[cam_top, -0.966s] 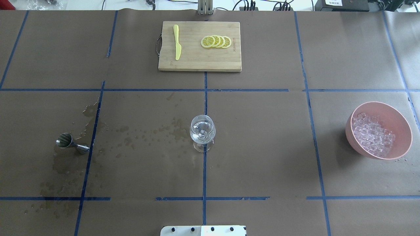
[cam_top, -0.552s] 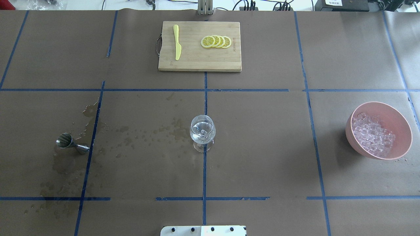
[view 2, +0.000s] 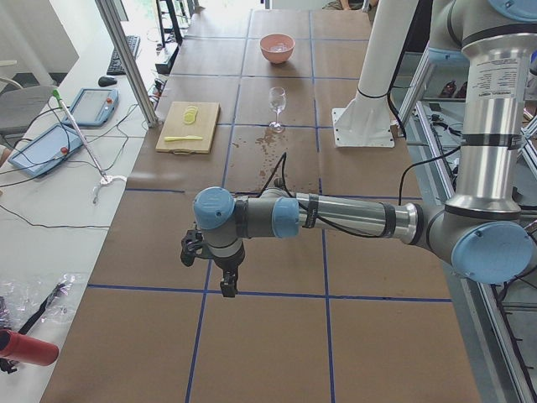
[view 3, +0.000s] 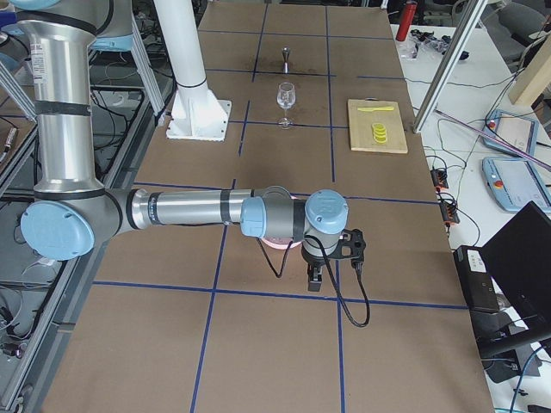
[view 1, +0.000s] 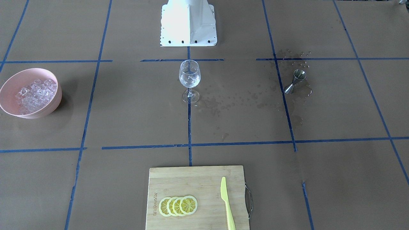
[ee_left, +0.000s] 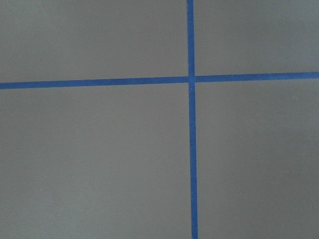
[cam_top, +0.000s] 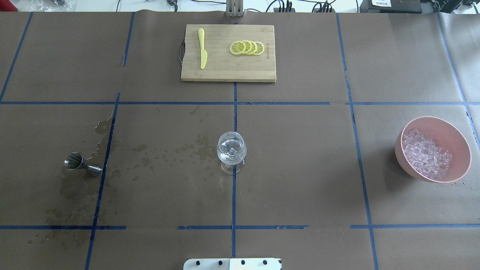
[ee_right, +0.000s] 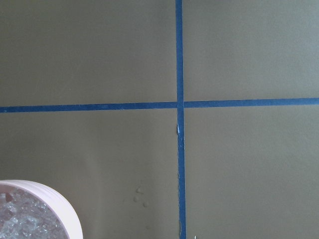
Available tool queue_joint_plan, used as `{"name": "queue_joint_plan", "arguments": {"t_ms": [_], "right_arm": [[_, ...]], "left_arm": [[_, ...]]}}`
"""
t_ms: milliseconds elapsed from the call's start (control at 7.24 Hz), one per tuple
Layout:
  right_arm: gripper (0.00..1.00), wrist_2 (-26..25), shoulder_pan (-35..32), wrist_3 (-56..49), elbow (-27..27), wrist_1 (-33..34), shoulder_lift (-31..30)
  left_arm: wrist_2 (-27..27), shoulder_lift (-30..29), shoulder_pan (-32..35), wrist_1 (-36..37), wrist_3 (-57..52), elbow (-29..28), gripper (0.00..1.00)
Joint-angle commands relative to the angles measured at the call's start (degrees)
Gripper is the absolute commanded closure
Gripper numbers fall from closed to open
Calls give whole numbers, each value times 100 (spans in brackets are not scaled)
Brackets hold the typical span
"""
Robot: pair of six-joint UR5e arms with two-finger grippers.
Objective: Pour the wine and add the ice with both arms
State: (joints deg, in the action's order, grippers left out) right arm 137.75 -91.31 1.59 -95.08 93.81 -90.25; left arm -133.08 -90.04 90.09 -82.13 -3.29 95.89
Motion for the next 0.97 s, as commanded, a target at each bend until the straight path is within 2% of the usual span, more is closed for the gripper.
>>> {"name": "queue_joint_plan", "arguments": {"t_ms": [0, 414, 828], "right_arm": [[0, -46, 0, 25, 208, -657, -141], [0, -38, 0, 368, 262, -741, -72], [0, -29, 0, 429, 227, -750, -256]], "left_arm": [[1, -13, 0, -66, 13, 9, 0], [1, -13, 0, -66, 13, -9, 0], [1, -13, 0, -66, 13, 9, 0]]}}
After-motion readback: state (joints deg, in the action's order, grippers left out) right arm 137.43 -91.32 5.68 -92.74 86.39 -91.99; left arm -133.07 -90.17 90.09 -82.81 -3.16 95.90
